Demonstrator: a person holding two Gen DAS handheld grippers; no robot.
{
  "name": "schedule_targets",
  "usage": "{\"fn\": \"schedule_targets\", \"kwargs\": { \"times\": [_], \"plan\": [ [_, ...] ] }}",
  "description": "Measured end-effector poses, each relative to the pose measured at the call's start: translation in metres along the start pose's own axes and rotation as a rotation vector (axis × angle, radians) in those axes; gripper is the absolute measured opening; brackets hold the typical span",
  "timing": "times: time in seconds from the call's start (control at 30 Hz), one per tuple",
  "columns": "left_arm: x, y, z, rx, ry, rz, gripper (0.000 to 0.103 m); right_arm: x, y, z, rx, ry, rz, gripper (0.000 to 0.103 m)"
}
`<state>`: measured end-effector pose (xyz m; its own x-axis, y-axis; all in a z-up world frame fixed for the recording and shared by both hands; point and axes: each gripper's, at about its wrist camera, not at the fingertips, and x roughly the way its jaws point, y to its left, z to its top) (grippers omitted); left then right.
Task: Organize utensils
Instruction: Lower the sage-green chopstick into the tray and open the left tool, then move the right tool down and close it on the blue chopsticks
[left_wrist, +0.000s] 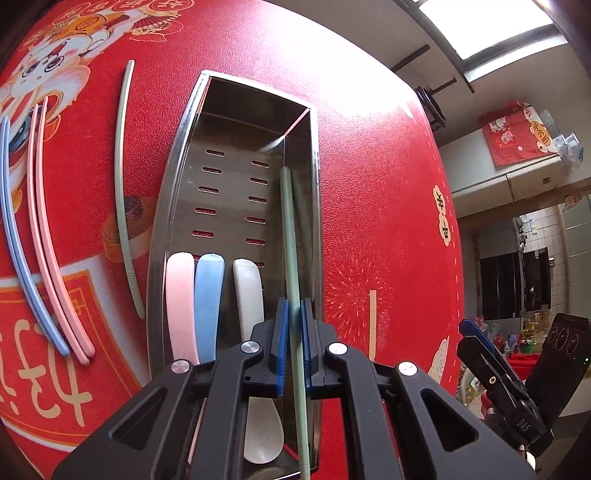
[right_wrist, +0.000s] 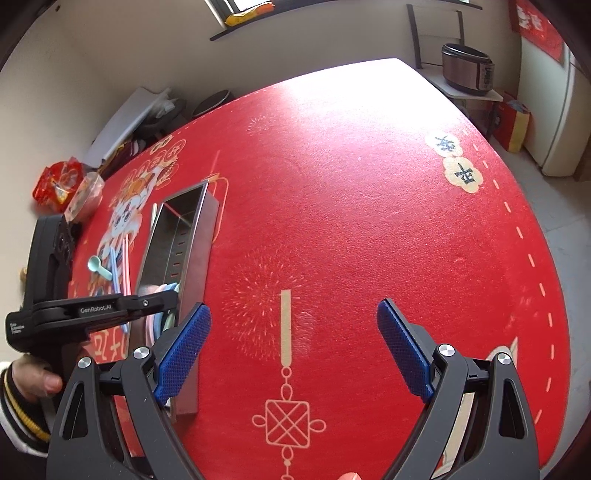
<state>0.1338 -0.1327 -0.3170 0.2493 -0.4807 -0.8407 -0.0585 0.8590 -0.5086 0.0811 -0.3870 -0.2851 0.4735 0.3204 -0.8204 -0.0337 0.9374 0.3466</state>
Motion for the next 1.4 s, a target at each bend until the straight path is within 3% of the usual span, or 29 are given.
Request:
{"fn": "schedule_targets", "kwargs": {
  "times": [0.07, 0.2, 0.37, 0.63, 0.7, 0.77, 0.93, 1.17, 1.4],
  "plan": [
    [-0.008, 0.003, -0.002, -0.002, -0.004, -0.037, 0.006, 0.0, 0.001, 0.0, 0.003, -0.002, 0.005, 0.088],
    [-0.028, 0.003, -0.003, 0.036, -0.038, -0.025, 0.008, 0.0, 0.007, 0.002, 0.009, -0.009, 0.019, 0.088],
    [-0.067, 0.017, -0.003, 0.072, -0.13, 0.03, 0.022, 0.002, 0.027, 0.006, 0.004, -0.029, 0.04, 0.088],
    [-0.133, 0.074, -0.017, 0.059, -0.26, 0.203, 0.037, 0.02, 0.075, 0.008, -0.038, -0.022, 0.118, 0.088],
    [-0.15, 0.093, -0.023, 0.036, -0.303, 0.249, 0.044, 0.025, 0.088, 0.008, -0.046, -0.025, 0.147, 0.088],
    [-0.166, 0.112, -0.029, 0.005, -0.335, 0.304, 0.058, 0.031, 0.101, 0.008, -0.052, -0.021, 0.164, 0.088],
    [-0.193, 0.157, -0.041, -0.079, -0.368, 0.407, 0.075, 0.047, 0.137, 0.01, -0.084, 0.022, 0.196, 0.088],
    [-0.207, 0.196, -0.054, -0.135, -0.372, 0.456, 0.077, 0.074, 0.193, 0.003, -0.175, 0.123, 0.162, 0.088],
    [-0.209, 0.218, -0.056, -0.131, -0.359, 0.457, 0.077, 0.098, 0.249, -0.006, -0.343, 0.135, 0.108, 0.086]
  ]
}}
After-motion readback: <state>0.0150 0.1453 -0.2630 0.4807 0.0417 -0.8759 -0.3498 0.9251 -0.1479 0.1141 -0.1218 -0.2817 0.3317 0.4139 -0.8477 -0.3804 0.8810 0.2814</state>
